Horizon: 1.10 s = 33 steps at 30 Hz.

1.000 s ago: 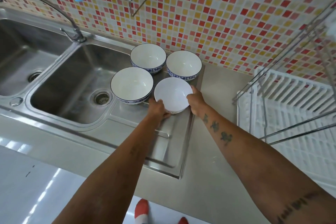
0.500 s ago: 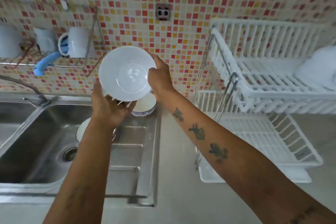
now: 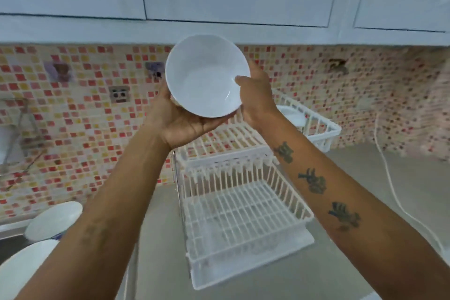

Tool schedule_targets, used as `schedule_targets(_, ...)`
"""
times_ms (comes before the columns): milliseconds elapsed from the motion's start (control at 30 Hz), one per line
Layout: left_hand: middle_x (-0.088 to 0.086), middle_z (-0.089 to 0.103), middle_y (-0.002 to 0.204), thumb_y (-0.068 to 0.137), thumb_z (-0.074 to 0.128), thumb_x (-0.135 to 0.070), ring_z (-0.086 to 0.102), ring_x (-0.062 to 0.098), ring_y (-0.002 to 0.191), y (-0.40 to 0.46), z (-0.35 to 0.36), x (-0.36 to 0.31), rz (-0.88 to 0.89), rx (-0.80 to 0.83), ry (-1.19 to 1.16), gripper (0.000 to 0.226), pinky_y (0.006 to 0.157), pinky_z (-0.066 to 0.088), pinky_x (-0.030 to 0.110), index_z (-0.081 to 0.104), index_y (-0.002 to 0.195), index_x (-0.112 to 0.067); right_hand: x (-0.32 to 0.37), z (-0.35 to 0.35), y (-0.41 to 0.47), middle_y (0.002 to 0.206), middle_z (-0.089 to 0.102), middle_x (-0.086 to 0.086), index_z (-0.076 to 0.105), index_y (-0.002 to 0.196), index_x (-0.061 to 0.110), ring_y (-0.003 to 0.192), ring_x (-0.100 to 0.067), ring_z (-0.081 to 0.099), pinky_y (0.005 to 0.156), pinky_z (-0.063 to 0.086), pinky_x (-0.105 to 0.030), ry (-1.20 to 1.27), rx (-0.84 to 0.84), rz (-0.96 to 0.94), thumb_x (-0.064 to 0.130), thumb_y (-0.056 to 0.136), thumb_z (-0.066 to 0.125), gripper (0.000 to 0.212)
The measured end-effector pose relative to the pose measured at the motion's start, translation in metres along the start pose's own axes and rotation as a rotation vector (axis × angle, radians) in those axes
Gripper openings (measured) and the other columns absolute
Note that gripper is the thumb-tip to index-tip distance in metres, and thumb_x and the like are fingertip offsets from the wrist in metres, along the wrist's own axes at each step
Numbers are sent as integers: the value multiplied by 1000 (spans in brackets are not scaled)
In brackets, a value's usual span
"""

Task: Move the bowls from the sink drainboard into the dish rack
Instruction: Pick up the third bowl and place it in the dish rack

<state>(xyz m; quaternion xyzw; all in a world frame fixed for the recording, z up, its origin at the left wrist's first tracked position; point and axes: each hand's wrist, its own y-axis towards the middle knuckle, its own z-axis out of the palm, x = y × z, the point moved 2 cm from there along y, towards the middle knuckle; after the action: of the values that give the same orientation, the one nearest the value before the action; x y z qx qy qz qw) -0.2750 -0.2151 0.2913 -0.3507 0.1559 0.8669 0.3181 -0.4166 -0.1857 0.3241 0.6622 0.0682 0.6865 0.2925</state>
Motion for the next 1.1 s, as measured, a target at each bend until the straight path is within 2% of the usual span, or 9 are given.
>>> schedule_targets(133, 22, 53, 140, 82, 54, -60, 60, 43, 113, 41, 48, 27, -55, 109, 124, 66, 101, 41, 66, 53, 136, -23, -2, -76, 16, 124, 62, -6, 56, 130, 17, 119, -31, 57, 101, 48, -51, 27, -21, 21, 11, 91, 52, 39)
schedule_targets(233, 20, 41, 151, 54, 65, -78, 67, 14, 78, 128, 12, 21, 147, -84, 310, 80, 93, 29, 82, 57, 128, -47, -1, -110, 25, 117, 67, -3, 63, 116, 23, 114, -28, 59, 100, 48, -46, 44, 77, 57, 31, 95, 48, 27)
schedule_targets(333, 10, 54, 140, 63, 69, -70, 60, 31, 117, 116, 54, 43, 57, -165, 364, 84, 99, 45, 63, 53, 135, -30, -2, -141, 37, 106, 64, 2, 63, 99, 29, 102, -21, 59, 93, 47, -36, 6, 51, 86, 37, 99, 38, 26)
schedule_targets(467, 9, 69, 102, 72, 67, -65, 67, 24, 87, 110, 81, 62, 243, -267, 615, 69, 72, 57, 38, 59, 120, -16, -23, -161, 49, 102, 62, 1, 60, 103, 23, 96, -14, 56, 90, 36, -31, 27, -44, 128, 46, 97, 37, 33)
schedule_targets(533, 9, 67, 114, 57, 77, -67, 69, 25, 95, 124, 85, 73, 364, -380, 888, 91, 77, 56, 36, 48, 126, -16, -36, -169, 54, 105, 62, -2, 60, 104, 22, 98, -14, 57, 87, 38, -30, 30, -93, 135, 48, 97, 33, 38)
schedule_targets(633, 7, 57, 119, 59, 83, -56, 64, 26, 103, 136, 80, 86, 507, -400, 1166, 87, 84, 56, 39, 36, 123, -21, -51, -177, 55, 98, 63, -4, 63, 98, 18, 90, -21, 61, 76, 50, -34, -38, -186, 123, 38, 97, 40, 30)
schedule_targets(733, 6, 50, 126, 51, 85, -59, 55, 25, 113, 146, 79, 100, 528, -415, 1357, 97, 92, 54, 44, 34, 126, -22, -67, -186, 56, 112, 63, -4, 63, 109, 11, 103, -20, 60, 86, 50, -34, -222, -225, 40, 29, 93, 52, 26)
schedule_targets(967, 10, 41, 125, 47, 77, -59, 45, 30, 119, 165, 71, 120, 483, -460, 1501, 102, 96, 49, 42, 35, 128, -15, -85, -185, 60, 124, 55, 0, 54, 131, 16, 100, -15, 56, 58, 41, -13, -453, -106, 114, 26, 95, 49, 38)
schedule_targets(1100, 13, 40, 124, 46, 75, -61, 44, 32, 119, 167, 71, 128, 441, -478, 1545, 106, 99, 45, 42, 35, 129, -9, -87, -187, 61, 121, 60, -4, 59, 124, 14, 102, -20, 58, 77, 48, -29, -480, -116, 150, 22, 91, 51, 34)
